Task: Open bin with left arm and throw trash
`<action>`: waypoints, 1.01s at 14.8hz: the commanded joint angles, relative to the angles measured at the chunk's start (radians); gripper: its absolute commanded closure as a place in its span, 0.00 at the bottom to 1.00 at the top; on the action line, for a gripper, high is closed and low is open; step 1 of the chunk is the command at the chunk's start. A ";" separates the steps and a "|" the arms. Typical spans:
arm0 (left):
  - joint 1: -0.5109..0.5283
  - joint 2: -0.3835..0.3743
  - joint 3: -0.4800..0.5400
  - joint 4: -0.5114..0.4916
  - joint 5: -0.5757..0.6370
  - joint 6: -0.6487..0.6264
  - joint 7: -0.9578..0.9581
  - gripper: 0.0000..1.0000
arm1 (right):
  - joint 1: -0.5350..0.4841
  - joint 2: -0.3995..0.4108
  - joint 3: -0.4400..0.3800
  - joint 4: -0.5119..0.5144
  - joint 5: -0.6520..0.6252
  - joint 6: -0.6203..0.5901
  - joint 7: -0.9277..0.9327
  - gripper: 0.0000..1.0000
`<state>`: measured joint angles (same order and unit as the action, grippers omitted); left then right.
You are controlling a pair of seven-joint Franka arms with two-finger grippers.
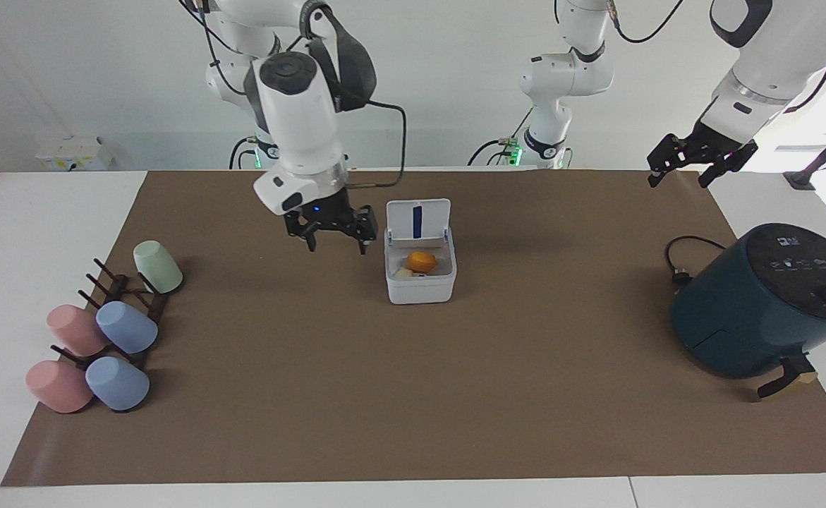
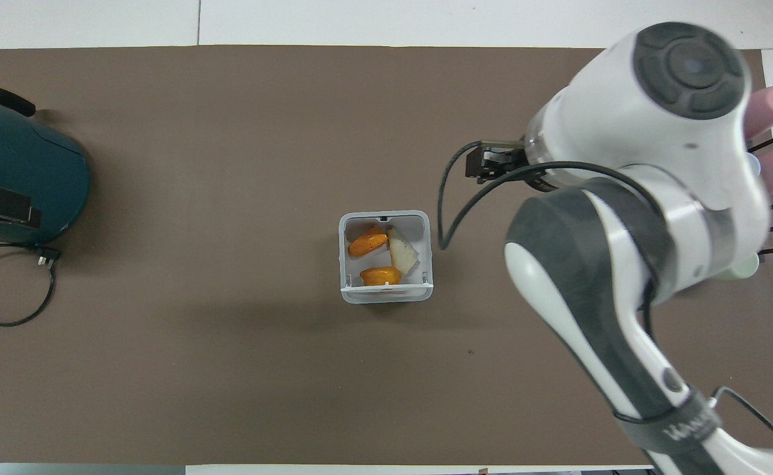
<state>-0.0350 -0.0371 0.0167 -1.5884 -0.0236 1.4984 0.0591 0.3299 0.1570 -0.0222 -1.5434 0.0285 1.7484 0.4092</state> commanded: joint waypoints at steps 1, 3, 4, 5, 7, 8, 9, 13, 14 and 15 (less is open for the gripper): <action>0.010 -0.026 -0.008 -0.028 0.007 0.013 -0.048 0.00 | -0.106 -0.118 0.013 -0.010 -0.019 -0.146 -0.131 0.00; 0.010 -0.026 -0.008 -0.028 0.007 0.019 -0.042 0.00 | -0.170 -0.161 0.013 -0.032 -0.019 -0.210 -0.211 0.00; 0.009 -0.024 -0.008 -0.028 0.007 0.020 -0.038 0.00 | -0.186 -0.169 0.013 -0.047 -0.021 -0.230 -0.243 0.00; 0.009 -0.024 -0.008 -0.028 0.007 0.020 -0.038 0.00 | -0.189 -0.180 0.013 -0.073 -0.021 -0.227 -0.254 0.00; 0.009 -0.024 -0.008 -0.030 0.007 0.020 -0.036 0.00 | -0.206 -0.191 0.011 -0.070 -0.021 -0.234 -0.273 0.00; 0.009 -0.024 -0.008 -0.030 0.007 0.020 -0.035 0.00 | -0.224 -0.194 0.011 -0.078 -0.021 -0.247 -0.288 0.00; 0.009 -0.024 -0.008 -0.030 0.007 0.020 -0.035 0.00 | -0.245 -0.201 0.011 -0.083 -0.021 -0.265 -0.312 0.00; 0.009 -0.026 -0.008 -0.030 0.007 0.022 -0.016 0.00 | -0.302 -0.197 0.013 -0.076 -0.019 -0.256 -0.348 0.00; 0.009 -0.026 -0.008 -0.030 0.007 0.022 -0.018 0.00 | -0.310 -0.194 0.013 -0.078 -0.015 -0.253 -0.349 0.00; 0.009 -0.026 -0.008 -0.031 0.007 0.020 -0.016 0.00 | -0.310 -0.192 0.021 -0.073 -0.018 -0.233 -0.349 0.00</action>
<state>-0.0346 -0.0382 0.0166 -1.5892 -0.0236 1.5006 0.0317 0.0398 -0.0184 -0.0232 -1.5993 0.0185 1.4948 0.0796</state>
